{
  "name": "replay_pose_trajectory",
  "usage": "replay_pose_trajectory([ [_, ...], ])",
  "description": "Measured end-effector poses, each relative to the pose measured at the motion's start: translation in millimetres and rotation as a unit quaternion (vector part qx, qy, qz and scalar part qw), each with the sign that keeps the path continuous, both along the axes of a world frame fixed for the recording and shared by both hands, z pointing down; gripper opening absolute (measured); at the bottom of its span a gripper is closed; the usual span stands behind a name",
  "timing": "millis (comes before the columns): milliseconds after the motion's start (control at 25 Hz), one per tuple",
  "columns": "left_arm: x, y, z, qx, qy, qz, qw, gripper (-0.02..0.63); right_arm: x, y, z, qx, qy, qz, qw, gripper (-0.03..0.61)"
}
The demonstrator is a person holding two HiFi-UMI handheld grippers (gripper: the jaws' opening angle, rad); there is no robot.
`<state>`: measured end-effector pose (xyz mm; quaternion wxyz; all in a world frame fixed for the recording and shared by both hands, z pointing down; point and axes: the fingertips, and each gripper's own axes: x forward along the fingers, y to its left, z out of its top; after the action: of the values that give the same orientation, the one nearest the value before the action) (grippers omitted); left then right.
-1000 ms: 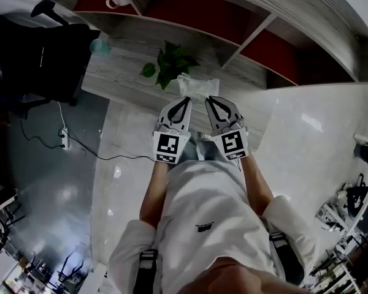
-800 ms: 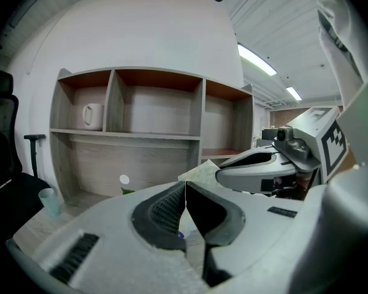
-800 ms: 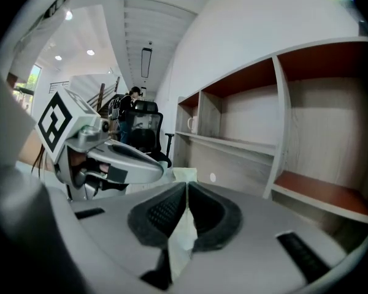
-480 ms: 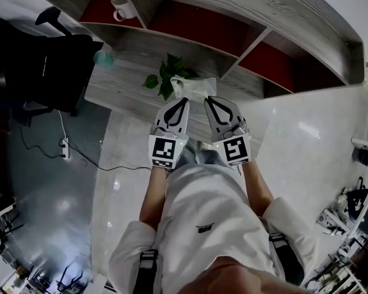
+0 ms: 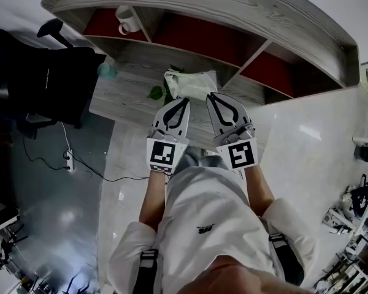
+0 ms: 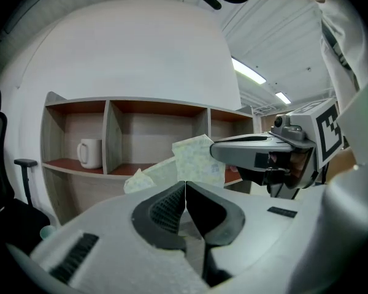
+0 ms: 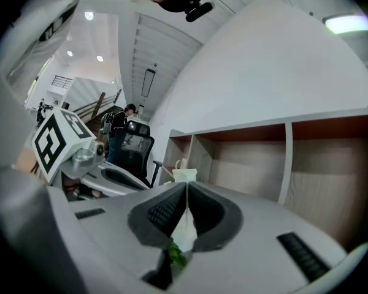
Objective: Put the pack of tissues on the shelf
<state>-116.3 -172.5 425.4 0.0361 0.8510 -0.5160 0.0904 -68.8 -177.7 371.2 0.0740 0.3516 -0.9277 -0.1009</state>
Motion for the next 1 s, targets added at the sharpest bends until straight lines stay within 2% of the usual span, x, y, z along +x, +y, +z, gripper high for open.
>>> replay_pose_trajectory([
  [600, -13, -28, -38, 0.033, -0.002, 0.045, 0.9984, 0.029, -11, -37, -52, 0.05, -0.052, 0.059, 0.996, 0.035],
  [1000, -19, -56, -55, 0.05, -0.01, 0.066, 0.9965, 0.029, -9, -74, -66, 0.073, -0.057, 0.094, 0.991, 0.035],
])
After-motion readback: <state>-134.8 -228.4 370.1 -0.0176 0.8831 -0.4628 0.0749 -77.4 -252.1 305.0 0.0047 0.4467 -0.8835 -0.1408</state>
